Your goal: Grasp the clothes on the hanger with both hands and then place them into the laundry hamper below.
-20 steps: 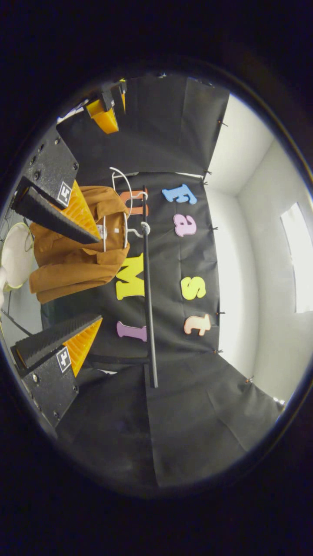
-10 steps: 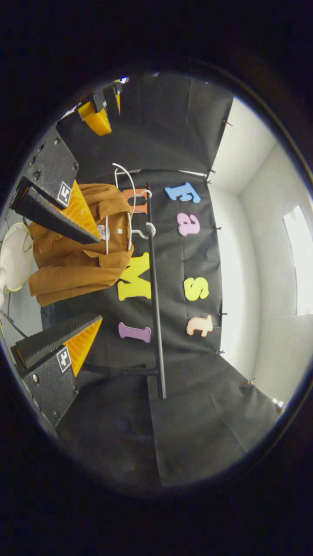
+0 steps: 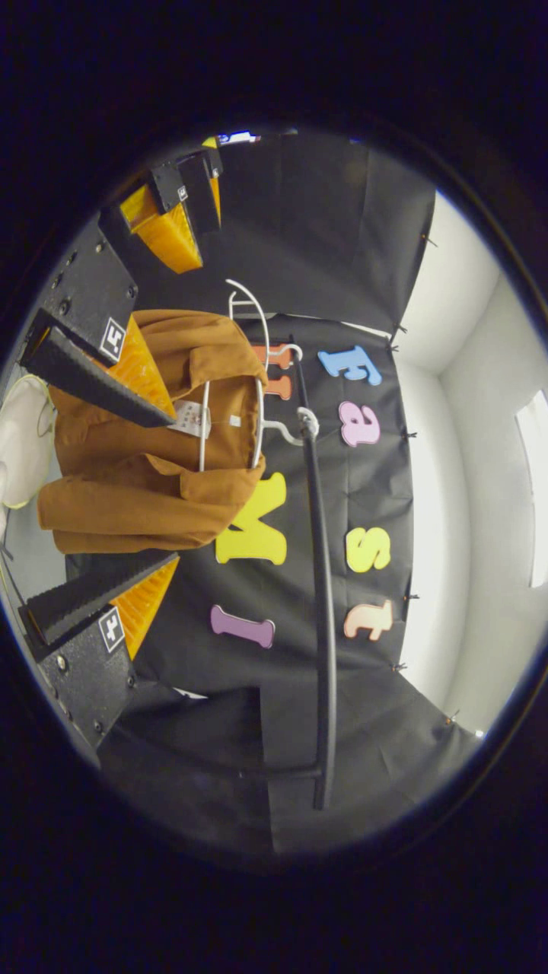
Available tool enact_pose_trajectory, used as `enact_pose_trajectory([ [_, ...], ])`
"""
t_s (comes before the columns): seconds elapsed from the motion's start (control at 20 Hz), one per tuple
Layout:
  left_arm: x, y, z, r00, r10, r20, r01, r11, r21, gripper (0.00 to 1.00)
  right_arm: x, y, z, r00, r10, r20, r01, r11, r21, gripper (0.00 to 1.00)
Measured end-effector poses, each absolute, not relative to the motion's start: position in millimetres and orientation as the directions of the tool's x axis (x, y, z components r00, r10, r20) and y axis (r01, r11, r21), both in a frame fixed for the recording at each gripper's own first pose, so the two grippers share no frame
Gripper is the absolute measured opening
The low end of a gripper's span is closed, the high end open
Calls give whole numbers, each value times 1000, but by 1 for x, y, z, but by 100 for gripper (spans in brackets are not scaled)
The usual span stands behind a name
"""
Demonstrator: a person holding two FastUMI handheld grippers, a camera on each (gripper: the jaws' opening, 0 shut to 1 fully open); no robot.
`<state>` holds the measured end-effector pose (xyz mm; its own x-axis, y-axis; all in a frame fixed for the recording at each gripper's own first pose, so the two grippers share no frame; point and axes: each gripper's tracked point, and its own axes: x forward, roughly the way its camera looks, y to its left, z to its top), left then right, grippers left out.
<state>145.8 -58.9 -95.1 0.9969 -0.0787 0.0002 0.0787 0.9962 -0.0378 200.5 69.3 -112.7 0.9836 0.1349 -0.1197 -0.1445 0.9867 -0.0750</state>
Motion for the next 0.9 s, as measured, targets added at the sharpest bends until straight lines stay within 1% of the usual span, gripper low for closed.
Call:
enact_pose_trajectory([
  [0.15, 179, -83, -112, 996, -85, -22, 84, 996, -40, 99, 247, 71, -137, 973, 162, -162, -172, 984, -46, 100],
  [0.35, 219, -106, -117, 996, -90, -10, 90, 994, -56, 98, 300, 73, -157, 956, 209, -205, -216, 976, -12, 100],
  [0.5, 245, -116, -119, 996, -94, -3, 93, 994, -53, 98, 331, 81, -170, 941, 240, -237, -243, 970, 20, 100],
  [0.6, 261, -116, -124, 997, -80, -10, 80, 996, -48, 99, 345, 89, -177, 931, 263, -254, -261, 964, 40, 100],
  [0.75, 279, -111, -137, 998, -42, -36, 41, 998, -49, 96, 363, 95, -183, 929, 261, -261, -259, 965, 45, 100],
  [0.8, 284, -109, -142, 999, -28, -44, 26, 999, -46, 98, 369, 95, -184, 933, 250, -260, -246, 968, 47, 100],
  [0.85, 290, -107, -147, 999, -12, -51, 10, 999, -43, 96, 374, 96, -186, 936, 239, -259, -234, 971, 50, 100],
  [0.9, 295, -105, -151, 998, 0, -58, -2, 999, -42, 98, 378, 97, -189, 938, 228, -262, -222, 974, 52, 100],
])
